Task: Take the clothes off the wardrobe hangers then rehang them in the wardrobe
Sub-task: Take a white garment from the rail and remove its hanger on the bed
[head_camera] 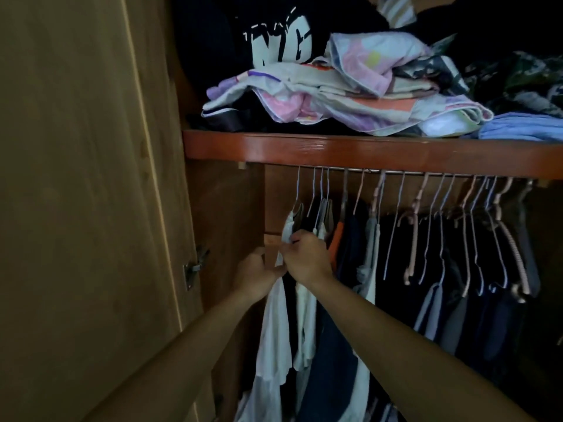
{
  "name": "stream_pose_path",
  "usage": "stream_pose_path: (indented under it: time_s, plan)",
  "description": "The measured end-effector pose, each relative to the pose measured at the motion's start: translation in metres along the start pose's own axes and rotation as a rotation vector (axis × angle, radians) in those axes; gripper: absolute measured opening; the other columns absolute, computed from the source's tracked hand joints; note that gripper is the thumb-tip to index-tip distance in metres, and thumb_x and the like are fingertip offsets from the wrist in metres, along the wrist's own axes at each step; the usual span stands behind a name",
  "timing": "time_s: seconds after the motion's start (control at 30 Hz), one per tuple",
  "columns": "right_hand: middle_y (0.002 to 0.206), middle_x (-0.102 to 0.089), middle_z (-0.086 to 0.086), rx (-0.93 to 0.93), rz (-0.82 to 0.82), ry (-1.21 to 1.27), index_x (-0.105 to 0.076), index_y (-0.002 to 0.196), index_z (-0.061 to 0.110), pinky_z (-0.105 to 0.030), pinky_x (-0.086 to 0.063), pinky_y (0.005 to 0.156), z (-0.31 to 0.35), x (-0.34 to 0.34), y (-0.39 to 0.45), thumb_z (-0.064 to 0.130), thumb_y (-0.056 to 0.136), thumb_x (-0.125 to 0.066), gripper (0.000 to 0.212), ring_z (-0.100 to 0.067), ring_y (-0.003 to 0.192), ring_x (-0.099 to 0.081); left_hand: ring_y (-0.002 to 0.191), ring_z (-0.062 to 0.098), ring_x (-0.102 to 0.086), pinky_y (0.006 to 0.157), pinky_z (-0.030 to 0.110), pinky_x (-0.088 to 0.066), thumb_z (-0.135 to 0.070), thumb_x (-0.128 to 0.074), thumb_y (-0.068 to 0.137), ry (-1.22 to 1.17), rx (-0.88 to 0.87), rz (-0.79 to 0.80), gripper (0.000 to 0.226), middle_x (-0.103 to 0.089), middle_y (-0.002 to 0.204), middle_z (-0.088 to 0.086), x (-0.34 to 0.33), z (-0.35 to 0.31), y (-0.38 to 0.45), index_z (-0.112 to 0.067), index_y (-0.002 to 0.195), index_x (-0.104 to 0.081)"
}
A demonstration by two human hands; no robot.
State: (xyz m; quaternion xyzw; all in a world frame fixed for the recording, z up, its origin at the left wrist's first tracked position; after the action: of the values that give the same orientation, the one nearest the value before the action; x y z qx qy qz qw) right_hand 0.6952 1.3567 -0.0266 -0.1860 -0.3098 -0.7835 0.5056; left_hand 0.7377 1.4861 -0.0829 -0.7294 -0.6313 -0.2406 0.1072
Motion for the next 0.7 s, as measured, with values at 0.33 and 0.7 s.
stream_pose_path:
  time_s: [0.33,0.7]
  plan:
    - [0.088,-0.066,-0.011,-0.105,0.072,-0.21,-0.059,0.087,0.005,-0.027,-0.047,0.062,0.001,-0.035,0.057,0.015,0.094,-0.053,0.014,-0.027,0.085,-0.067,0.081,0.019,-0.067,0.072,0.03,-0.051,0.005,-0.06,0.079,-0.274,0.031,0.053,0.025,-0.071,0.084,0.004,-0.021,0.02,0.023,-0.013,0.092,-0.072]
    - [0.089,-0.063,-0.011,-0.034,0.05,-0.261,-0.048,0.074,0.008,-0.025,-0.04,0.055,0.02,-0.028,0.059,0.014,0.095,-0.054,0.023,-0.024,0.082,-0.064,0.083,0.019,-0.067,0.061,0.016,-0.048,0.0,-0.061,0.086,-0.545,-0.015,-0.091,0.019,-0.072,0.094,0.013,0.012,0.008,0.021,-0.013,0.099,-0.067]
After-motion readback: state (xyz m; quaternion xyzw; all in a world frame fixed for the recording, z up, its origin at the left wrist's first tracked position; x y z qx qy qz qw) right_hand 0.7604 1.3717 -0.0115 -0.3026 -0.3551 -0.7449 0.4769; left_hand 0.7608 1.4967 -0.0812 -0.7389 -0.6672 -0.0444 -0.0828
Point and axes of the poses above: each hand's wrist, its own y-axis towards the middle knuckle, its own x-axis out of the back of the hand, z = x × y, the point moved 10 cm from there along y, towards the middle knuckle
